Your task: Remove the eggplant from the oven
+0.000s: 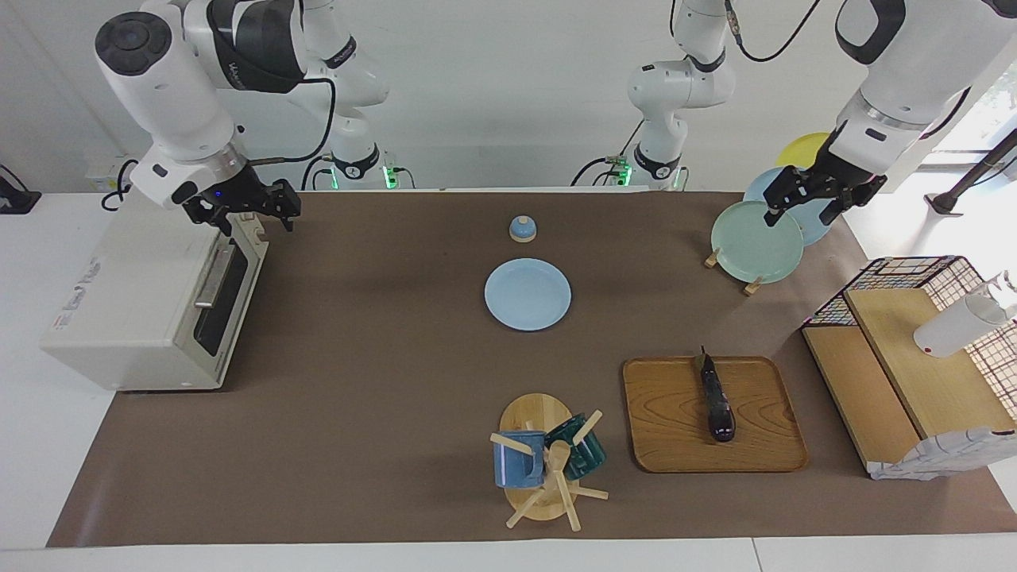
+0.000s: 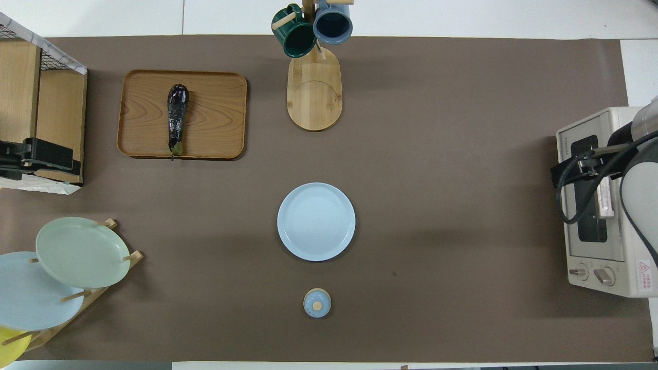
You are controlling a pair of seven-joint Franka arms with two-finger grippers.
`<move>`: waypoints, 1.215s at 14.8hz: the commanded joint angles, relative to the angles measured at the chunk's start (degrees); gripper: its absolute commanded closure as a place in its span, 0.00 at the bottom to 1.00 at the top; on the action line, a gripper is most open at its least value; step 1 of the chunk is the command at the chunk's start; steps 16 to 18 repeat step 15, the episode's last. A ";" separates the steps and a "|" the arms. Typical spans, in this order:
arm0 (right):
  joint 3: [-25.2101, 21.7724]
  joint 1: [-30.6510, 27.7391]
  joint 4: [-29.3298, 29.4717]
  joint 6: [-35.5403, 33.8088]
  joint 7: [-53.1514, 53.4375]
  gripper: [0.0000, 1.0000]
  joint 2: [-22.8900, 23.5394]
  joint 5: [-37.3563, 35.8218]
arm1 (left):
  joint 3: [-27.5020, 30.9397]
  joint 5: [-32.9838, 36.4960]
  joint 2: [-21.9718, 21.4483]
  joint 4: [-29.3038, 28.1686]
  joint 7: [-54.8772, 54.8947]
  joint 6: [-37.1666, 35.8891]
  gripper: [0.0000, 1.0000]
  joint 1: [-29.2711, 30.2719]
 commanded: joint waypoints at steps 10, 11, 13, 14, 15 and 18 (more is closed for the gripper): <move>-0.45 -0.43 0.26 -0.85 0.42 0.00 -0.97 1.06 | -0.84 0.85 1.80 0.44 -1.11 -0.10 0.00 1.01; -0.36 -0.43 0.26 -0.85 0.42 0.00 -0.97 1.06 | -1.10 0.85 1.71 0.35 -1.02 -0.09 0.00 1.10; -0.36 -0.43 0.26 -0.85 0.42 0.00 -0.97 1.06 | -1.10 0.85 1.71 0.35 -1.02 -0.09 0.00 1.01; -0.36 -0.43 0.26 -0.85 0.42 0.00 -0.97 1.06 | -1.19 0.85 1.62 0.35 -0.93 -0.09 0.00 1.01; -0.36 -0.43 0.26 -0.85 0.42 0.00 -0.97 1.06 | -1.28 0.85 1.54 0.26 -0.93 -0.09 0.00 1.10; -0.36 -0.43 0.26 -0.85 0.42 0.00 -0.97 1.06 | -1.28 0.85 1.54 0.26 -0.93 -0.09 0.00 1.10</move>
